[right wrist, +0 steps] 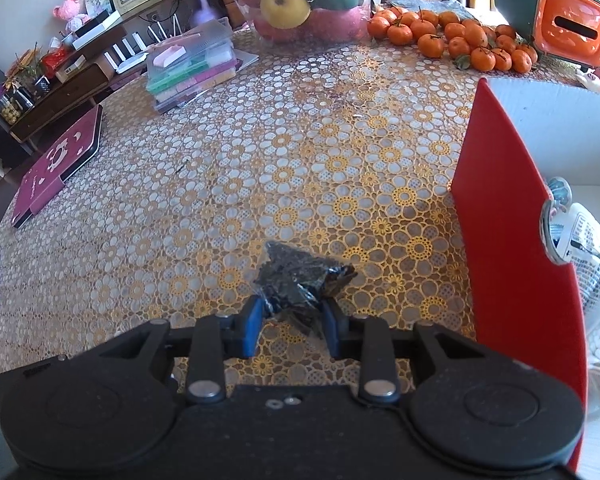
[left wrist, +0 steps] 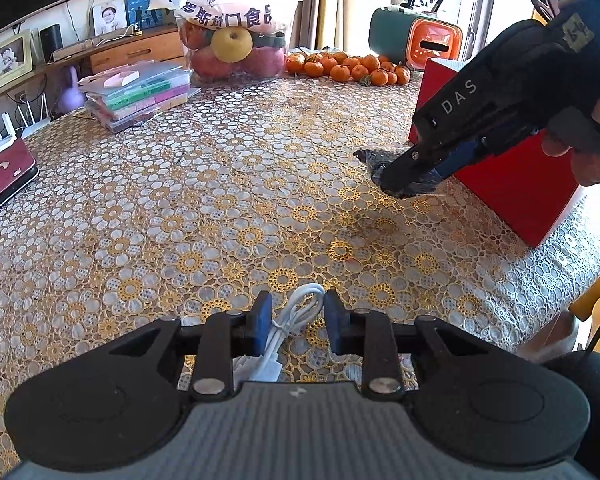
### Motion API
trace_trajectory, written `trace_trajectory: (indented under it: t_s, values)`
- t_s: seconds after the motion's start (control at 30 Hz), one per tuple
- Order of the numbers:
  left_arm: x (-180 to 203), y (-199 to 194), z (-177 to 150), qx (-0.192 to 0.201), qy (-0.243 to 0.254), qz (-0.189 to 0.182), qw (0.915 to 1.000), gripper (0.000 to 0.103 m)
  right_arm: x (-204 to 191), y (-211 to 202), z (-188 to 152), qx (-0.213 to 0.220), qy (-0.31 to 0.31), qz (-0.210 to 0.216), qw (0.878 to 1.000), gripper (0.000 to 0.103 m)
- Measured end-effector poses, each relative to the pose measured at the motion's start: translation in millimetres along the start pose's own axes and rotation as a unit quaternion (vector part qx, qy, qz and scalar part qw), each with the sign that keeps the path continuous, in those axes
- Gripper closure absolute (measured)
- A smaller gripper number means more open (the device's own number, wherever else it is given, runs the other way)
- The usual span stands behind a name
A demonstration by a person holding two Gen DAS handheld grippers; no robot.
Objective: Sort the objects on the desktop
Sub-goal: 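Grasp the dark crumpled bag with the right tool while the left tool grasps the white USB cable, then carry the white cable with the left tool while the right tool carries the dark bag toward the shoebox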
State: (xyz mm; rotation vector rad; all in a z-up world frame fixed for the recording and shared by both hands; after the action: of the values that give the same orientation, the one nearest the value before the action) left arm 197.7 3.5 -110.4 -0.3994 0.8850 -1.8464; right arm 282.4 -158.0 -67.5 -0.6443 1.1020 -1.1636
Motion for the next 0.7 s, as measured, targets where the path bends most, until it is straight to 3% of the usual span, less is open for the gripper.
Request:
trace_trajectory:
  t_s: [0.27,0.3,0.33,0.37,0.7]
  values:
    - [-5,-8,6,0.007,-0.023,0.001,0.9997,0.077,6,-16,-5,-0.002,-0.013,-0.007,1.000,0.072]
    - [-5,-9,6,0.008,-0.025,0.003,0.9996,0.079,7,-18,-6,-0.001,-0.014,-0.009,1.000,0.072]
    - [-7,-11,7,0.008,-0.027,0.005,0.9996,0.092,7,-21,-7,0.001,-0.017,-0.010,1.000,0.072]
    - [-8,-12,7,0.009,-0.034,-0.001,0.9994,0.094,6,-23,-7,0.002,-0.019,-0.010,1.000,0.072]
    - [-12,-26,6,0.013,-0.055,-0.003,0.9984,0.096,4,-50,-10,0.017,-0.028,-0.004,0.999,0.072]
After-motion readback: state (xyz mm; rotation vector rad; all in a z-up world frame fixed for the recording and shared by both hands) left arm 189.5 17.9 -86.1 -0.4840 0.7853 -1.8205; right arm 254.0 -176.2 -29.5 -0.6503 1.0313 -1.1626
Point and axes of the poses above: each gripper's, at about its wrist camera, not at the fingertips, and y roughly the way its jaws point, x to its right, z to its top, the point moved 2 cm from there along y, roughly the way its jaws point, and after that the axes turned 13 degrees about y, right-handed, at the moved point
